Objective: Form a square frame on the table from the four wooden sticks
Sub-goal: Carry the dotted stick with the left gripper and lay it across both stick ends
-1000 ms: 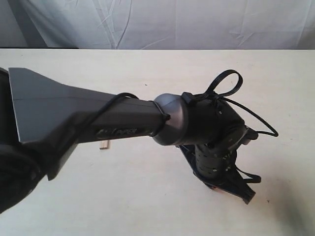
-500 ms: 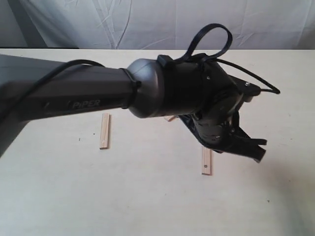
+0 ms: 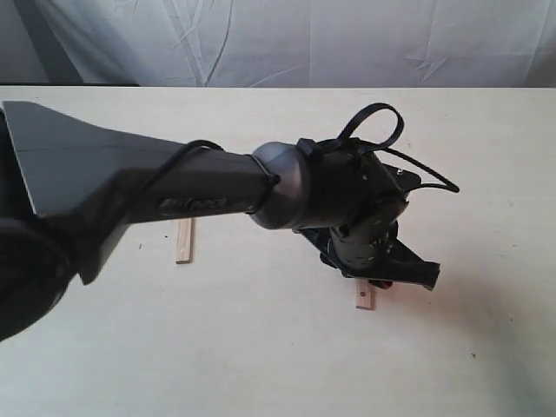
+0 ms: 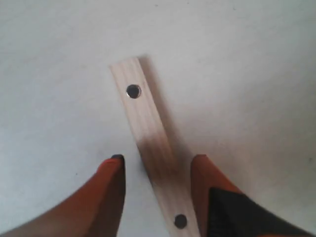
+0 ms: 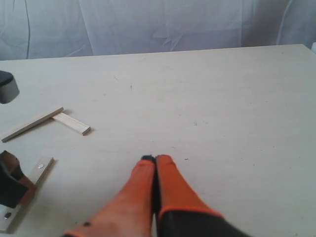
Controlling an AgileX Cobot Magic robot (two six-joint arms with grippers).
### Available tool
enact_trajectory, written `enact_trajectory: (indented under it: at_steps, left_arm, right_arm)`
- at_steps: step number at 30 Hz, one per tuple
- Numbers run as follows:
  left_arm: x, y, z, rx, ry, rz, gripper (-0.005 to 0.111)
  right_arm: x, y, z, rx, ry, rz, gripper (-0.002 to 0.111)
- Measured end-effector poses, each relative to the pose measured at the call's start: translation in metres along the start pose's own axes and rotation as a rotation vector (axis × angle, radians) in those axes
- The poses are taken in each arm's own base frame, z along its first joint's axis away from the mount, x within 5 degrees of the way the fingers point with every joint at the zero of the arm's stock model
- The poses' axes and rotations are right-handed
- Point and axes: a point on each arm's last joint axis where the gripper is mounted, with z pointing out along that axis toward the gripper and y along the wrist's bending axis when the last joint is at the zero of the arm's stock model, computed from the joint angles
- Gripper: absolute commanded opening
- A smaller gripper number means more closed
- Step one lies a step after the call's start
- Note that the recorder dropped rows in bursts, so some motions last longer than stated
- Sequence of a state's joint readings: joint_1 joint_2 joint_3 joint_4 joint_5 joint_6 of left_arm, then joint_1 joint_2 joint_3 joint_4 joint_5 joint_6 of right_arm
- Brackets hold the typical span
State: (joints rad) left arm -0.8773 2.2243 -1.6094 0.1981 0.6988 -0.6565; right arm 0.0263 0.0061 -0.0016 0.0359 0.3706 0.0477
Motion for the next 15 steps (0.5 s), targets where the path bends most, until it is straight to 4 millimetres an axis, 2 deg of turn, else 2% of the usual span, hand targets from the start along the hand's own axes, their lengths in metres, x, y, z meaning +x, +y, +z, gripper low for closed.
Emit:
enact_trajectory:
  at_steps: [2, 4, 6, 7, 10, 12, 15]
  left_arm:
    - [0.003, 0.001, 0.008, -0.012, 0.012, 0.002, 0.041]
    - [0.004, 0.001, 0.011, -0.017, 0.017, -0.003, 0.025]
    - [0.004, 0.001, 0.011, -0.016, 0.015, -0.003, 0.003]
    - [0.003, 0.002, 0.011, -0.021, 0.013, 0.005, 0.0]
    - [-0.001, 0.007, 0.005, -0.082, -0.002, 0.093, 0.0]
    - [-0.017, 0.005, -0.018, -0.093, -0.07, 0.202, 0.0]
    - [-0.043, 0.002, -0.049, -0.068, -0.175, 0.26, 0.0]
  right_arm:
    - [0.0, 0.0, 0.0, 0.0, 0.0, 0.0, 0.0]
    - [0.0, 0.0, 0.0, 0.0, 0.0, 0.0, 0.0]
    - [0.0, 0.0, 0.0, 0.0, 0.0, 0.0, 0.0]
    - [0.0, 0.0, 0.0, 0.0, 0.0, 0.0, 0.0]
    - [0.0, 0.0, 0.0, 0.0, 0.0, 0.0, 0.0]
    - [0.0, 0.0, 0.0, 0.0, 0.0, 0.0, 0.0]
    - [0.0, 0.0, 0.0, 0.0, 0.0, 0.0, 0.0]
